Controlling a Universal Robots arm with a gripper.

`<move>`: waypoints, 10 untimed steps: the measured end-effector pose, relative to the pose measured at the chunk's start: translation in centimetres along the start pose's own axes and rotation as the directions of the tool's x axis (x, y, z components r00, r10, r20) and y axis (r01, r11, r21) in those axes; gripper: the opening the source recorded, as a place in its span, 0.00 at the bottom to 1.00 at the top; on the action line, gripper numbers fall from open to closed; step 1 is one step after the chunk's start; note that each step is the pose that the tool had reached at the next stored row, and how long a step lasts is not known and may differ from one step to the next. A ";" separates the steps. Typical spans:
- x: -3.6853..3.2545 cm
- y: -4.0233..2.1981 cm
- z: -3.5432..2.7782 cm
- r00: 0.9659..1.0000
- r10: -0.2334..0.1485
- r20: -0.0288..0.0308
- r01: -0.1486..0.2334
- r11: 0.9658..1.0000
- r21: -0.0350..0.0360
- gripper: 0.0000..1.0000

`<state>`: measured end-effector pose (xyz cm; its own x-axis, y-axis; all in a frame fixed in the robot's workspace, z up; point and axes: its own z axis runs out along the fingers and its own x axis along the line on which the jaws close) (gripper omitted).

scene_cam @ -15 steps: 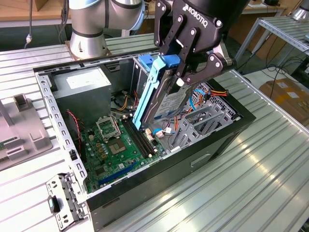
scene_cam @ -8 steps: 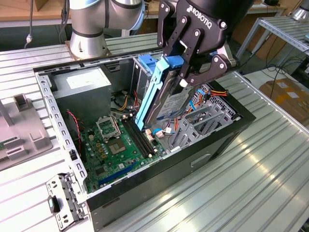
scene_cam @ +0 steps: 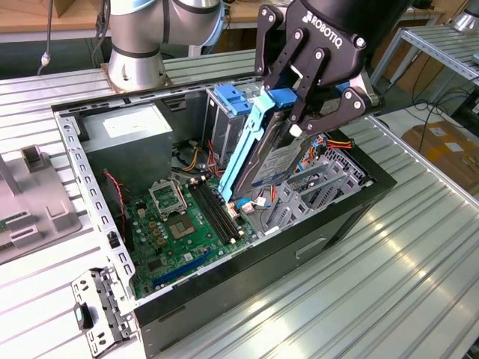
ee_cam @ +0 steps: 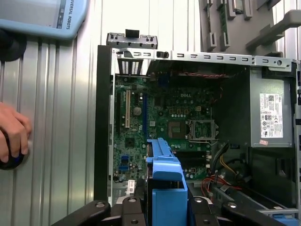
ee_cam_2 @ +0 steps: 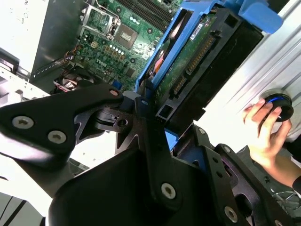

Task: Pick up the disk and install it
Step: 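Pick up the disk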

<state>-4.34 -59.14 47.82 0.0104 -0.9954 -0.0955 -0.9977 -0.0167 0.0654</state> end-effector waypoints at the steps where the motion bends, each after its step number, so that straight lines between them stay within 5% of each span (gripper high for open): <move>1: 0.03 -0.11 0.00 1.000 0.000 0.000 0.000 1.000 0.000 0.37; 10: 0.30 -1.82 -0.08 1.000 0.000 0.000 0.000 1.000 0.000 0.37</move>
<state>-2.51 -59.42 47.75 0.0104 -0.9954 -0.0955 -0.9977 -0.0167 0.0654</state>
